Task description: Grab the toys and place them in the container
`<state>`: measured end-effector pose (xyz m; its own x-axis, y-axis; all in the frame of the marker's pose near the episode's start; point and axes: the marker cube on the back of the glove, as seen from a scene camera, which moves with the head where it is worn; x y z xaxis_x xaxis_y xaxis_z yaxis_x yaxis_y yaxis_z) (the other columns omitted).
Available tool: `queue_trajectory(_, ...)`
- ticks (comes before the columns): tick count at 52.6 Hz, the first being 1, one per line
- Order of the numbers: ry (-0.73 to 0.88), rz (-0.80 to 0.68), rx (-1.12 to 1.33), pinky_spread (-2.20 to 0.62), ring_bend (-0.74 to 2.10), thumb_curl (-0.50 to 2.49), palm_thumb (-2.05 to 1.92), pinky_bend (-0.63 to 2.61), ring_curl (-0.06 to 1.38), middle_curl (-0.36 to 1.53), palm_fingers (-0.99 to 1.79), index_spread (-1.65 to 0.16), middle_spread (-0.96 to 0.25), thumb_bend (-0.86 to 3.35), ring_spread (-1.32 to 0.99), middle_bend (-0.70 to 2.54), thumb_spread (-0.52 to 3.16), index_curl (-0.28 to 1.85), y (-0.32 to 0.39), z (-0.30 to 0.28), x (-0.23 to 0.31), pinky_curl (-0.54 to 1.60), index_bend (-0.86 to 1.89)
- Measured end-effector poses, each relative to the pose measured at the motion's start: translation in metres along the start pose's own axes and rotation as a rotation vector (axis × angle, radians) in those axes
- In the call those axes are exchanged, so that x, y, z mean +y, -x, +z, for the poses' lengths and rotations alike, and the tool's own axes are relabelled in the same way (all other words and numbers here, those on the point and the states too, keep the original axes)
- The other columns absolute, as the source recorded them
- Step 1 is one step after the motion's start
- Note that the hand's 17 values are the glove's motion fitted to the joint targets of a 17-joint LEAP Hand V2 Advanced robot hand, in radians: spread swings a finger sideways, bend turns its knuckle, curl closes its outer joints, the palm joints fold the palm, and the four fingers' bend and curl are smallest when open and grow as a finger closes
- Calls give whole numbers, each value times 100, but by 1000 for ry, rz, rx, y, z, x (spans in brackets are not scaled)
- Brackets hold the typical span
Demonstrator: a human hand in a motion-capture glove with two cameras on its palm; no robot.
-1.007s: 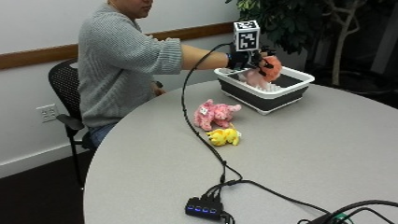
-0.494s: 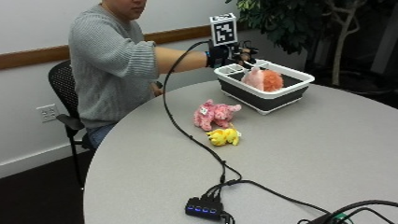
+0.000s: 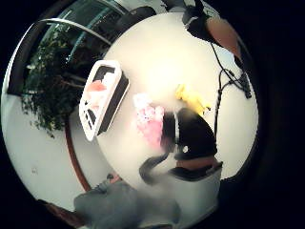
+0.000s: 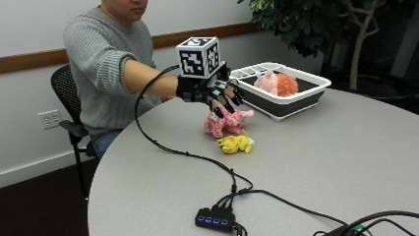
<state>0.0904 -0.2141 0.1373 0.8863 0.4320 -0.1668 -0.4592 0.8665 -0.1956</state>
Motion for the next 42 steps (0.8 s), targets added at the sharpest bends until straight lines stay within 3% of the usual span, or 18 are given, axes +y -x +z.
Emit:
queue_trajectory(21, 231, 137, 198, -8, 90, 36, 16, 90, 35, 42, 33, -37, -26, 4, -35, 45, 155, 34, -3, 121, -12, 29, 15)
queue_trajectory(26, 209, 149, 220, -9, 90, 36, 19, 88, 34, 45, 35, -36, -26, 5, -36, 53, 155, 33, 1, 136, -11, 29, 15)
queue_trajectory(35, 146, 97, 249, -12, 89, 39, 32, 79, 33, 51, 49, -36, -28, 11, -40, 72, 156, 34, 8, 120, -15, 27, 19)
queue_trajectory(42, 22, 71, 80, -15, 93, 43, 42, 73, 34, 53, 57, -37, -29, 14, -43, 77, 152, 36, 15, 46, -33, 26, 19)
